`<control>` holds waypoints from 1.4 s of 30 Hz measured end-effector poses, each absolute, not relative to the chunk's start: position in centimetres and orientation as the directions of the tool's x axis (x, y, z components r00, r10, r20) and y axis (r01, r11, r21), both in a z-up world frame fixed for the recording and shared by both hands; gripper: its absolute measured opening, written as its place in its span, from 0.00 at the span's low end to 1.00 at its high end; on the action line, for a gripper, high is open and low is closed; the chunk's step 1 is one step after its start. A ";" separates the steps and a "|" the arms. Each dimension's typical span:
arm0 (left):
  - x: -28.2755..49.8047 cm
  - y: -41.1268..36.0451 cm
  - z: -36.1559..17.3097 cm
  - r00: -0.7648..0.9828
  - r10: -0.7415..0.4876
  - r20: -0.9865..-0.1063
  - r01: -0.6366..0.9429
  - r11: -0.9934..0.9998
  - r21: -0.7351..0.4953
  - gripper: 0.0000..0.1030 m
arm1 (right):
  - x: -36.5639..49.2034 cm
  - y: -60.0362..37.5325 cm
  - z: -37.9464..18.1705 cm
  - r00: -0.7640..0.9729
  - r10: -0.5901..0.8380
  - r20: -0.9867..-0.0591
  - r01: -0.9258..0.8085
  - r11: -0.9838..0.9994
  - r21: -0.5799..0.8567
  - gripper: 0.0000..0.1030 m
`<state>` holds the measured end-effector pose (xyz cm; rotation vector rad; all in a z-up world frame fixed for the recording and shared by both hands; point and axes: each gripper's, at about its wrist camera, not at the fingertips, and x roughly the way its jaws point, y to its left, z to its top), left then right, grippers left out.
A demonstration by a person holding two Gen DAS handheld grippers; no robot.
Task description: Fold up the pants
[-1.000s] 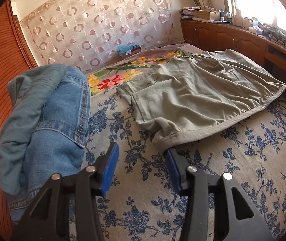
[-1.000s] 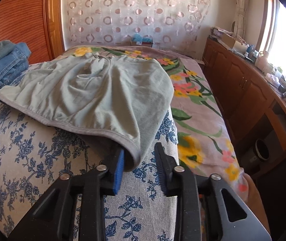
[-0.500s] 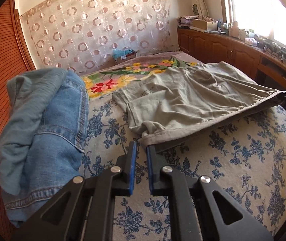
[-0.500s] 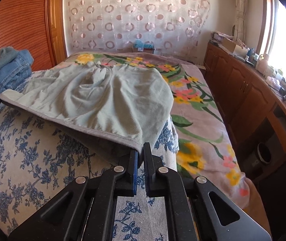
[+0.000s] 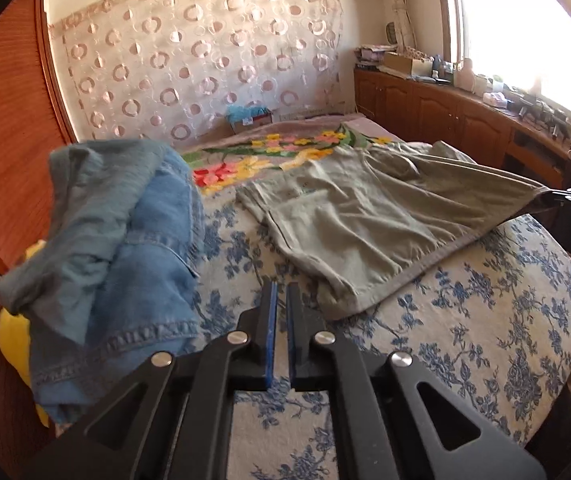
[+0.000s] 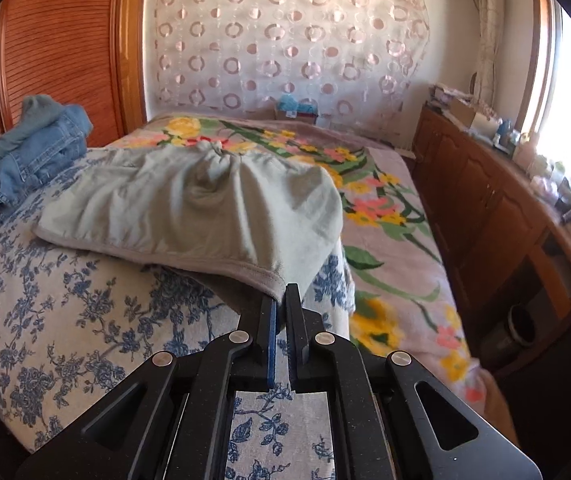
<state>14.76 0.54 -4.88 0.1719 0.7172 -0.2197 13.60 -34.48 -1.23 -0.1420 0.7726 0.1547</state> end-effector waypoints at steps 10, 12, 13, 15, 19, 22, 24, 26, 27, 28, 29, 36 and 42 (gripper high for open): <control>15.8 -1.8 -8.6 0.638 -0.208 -0.742 0.358 0.932 0.047 0.18 | 14.6 -35.2 -2.6 0.686 0.074 -0.724 -0.174 0.983 -0.064 0.01; 16.1 -2.3 -9.3 0.621 -0.209 -0.755 0.370 0.928 0.047 0.23 | 14.6 -35.2 -2.8 0.684 0.077 -0.725 -0.176 0.983 -0.062 0.01; 16.2 -2.5 -9.6 0.613 -0.214 -0.761 0.377 0.925 0.044 0.26 | 14.7 -35.1 -2.8 0.684 0.077 -0.726 -0.177 0.982 -0.062 0.01; 16.5 -2.8 -10.1 0.591 -0.235 -0.772 0.394 0.919 0.022 0.31 | 14.7 -34.9 -2.9 0.684 0.076 -0.725 -0.179 0.982 -0.066 0.01; 16.6 -3.0 -10.3 0.594 -0.232 -0.770 0.398 0.917 0.031 0.43 | 14.8 -34.8 -2.9 0.685 0.078 -0.724 -0.180 0.982 -0.064 0.01; 16.8 -3.1 -10.4 0.598 -0.227 -0.768 0.397 0.917 0.038 0.58 | 14.8 -34.6 -3.1 0.684 0.081 -0.725 -0.183 0.981 -0.063 0.01; 17.0 -3.0 -10.3 0.611 -0.220 -0.761 0.390 0.920 0.048 0.63 | 14.9 -34.5 -3.2 0.682 0.083 -0.726 -0.185 0.981 -0.062 0.01; 17.4 -2.9 -10.4 0.601 -0.225 -0.767 0.393 0.919 0.038 0.63 | 14.9 -34.5 -3.4 0.680 0.084 -0.728 -0.185 0.981 -0.060 0.01; 17.6 -3.0 -10.5 0.601 -0.225 -0.767 0.394 0.918 0.039 0.63 | 14.9 -34.5 -3.5 0.679 0.084 -0.729 -0.185 0.981 -0.060 0.01; 17.7 -3.1 -10.5 0.607 -0.221 -0.763 0.391 0.919 0.045 0.63 | 14.9 -34.5 -3.6 0.679 0.085 -0.730 -0.186 0.981 -0.059 0.01; 17.8 -3.2 -10.5 0.613 -0.218 -0.759 0.388 0.920 0.050 0.63 | 14.9 -34.6 -3.7 0.678 0.085 -0.730 -0.186 0.981 -0.058 0.01; 18.0 -3.7 -10.4 0.644 -0.202 -0.738 0.392 0.916 0.091 0.61 | 14.8 -34.8 -3.9 0.677 0.087 -0.731 -0.184 0.981 -0.054 0.01; 18.6 -3.8 -11.1 0.624 -0.159 -0.765 0.389 0.912 0.127 0.54 | 14.8 -34.8 -3.9 0.677 0.087 -0.731 -0.184 0.981 -0.054 0.01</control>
